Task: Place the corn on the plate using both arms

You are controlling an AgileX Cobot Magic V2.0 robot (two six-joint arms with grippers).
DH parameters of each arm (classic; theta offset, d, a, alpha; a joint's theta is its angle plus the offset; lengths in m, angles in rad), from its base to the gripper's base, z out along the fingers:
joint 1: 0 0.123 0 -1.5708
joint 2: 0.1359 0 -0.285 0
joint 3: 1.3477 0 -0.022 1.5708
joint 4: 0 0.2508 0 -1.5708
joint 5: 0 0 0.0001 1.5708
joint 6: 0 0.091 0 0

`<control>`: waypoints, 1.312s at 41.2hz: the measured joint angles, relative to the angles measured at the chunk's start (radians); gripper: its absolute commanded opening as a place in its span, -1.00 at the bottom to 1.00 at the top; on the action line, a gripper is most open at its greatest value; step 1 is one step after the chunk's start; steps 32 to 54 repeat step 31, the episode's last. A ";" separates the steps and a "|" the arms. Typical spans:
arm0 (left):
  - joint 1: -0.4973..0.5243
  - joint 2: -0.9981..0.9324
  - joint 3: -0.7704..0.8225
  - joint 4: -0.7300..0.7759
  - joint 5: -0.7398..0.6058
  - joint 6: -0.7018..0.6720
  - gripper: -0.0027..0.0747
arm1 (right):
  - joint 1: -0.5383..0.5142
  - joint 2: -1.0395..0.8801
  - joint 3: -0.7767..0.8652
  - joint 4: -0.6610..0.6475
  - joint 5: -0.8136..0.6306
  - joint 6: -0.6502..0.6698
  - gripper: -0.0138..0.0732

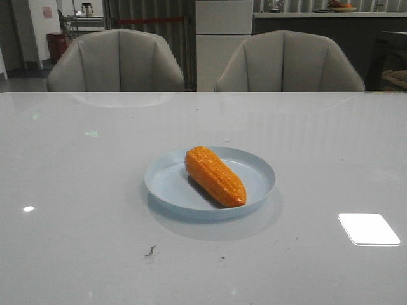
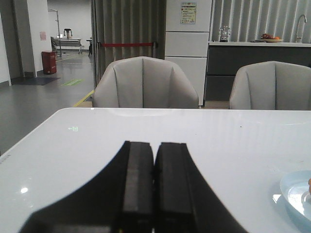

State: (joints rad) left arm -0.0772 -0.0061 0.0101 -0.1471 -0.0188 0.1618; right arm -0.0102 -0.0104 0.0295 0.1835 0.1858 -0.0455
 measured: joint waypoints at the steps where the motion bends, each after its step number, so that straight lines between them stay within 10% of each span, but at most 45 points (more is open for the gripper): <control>1: 0.000 0.000 0.000 0.000 0.000 0.000 -0.69 | 0.000 0.000 0.000 0.000 0.003 0.000 -0.59; 54: 0.000 0.000 0.000 0.000 0.000 0.000 -0.69 | 0.000 0.000 0.002 0.000 0.016 0.000 -0.59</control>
